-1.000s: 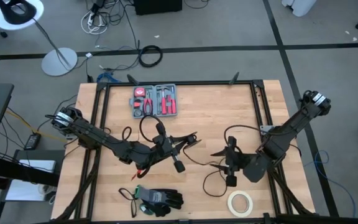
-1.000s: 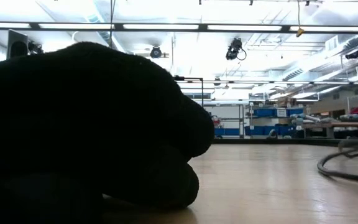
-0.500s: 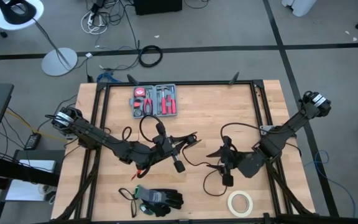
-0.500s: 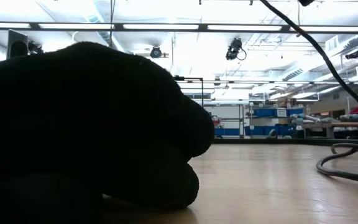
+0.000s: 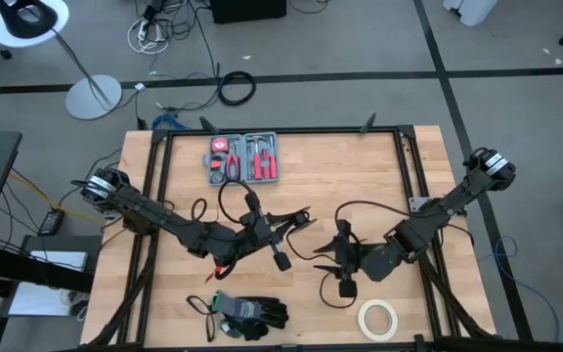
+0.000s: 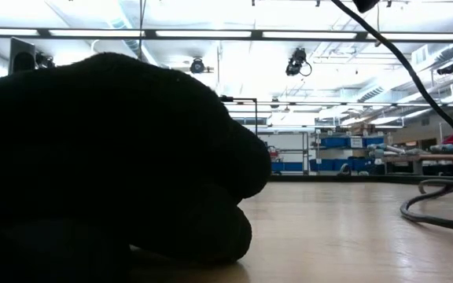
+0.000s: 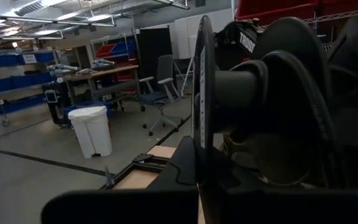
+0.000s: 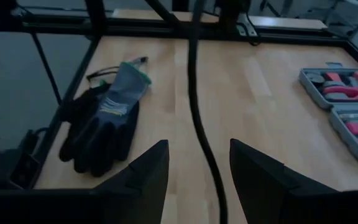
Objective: Coil cords
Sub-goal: Coil the black wire cable into the black spool
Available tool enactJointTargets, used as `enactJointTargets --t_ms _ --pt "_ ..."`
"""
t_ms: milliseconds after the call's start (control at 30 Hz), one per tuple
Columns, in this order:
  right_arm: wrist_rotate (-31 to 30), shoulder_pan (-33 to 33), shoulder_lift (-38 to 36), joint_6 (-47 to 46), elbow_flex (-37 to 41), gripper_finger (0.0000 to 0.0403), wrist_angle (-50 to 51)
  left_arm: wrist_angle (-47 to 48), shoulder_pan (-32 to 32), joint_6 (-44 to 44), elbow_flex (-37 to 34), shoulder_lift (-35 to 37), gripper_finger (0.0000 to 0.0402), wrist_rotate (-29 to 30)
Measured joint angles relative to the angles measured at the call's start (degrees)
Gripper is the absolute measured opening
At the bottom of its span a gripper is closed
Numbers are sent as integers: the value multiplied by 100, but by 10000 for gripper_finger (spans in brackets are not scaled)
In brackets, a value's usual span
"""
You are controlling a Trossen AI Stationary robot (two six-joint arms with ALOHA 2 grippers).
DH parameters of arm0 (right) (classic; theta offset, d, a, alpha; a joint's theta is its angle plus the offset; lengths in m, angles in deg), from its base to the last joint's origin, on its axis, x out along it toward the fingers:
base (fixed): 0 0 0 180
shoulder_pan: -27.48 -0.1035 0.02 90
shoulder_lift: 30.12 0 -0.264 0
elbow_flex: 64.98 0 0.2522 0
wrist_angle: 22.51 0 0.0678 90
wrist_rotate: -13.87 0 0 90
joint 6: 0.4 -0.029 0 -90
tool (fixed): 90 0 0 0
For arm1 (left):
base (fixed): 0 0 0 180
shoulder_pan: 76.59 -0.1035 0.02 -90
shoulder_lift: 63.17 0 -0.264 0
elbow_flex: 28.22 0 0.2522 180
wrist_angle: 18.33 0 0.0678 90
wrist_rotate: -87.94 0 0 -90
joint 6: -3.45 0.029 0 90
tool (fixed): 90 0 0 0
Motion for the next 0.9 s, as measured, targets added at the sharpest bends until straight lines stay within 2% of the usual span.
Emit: enactJointTargets --t_ms 467,900 --pt "3 195 94 61 0 156 3 -47 0 11 0 0 0 0" --pt "105 275 94 67 0 98 104 -118 -2 22 0 0 0 0"
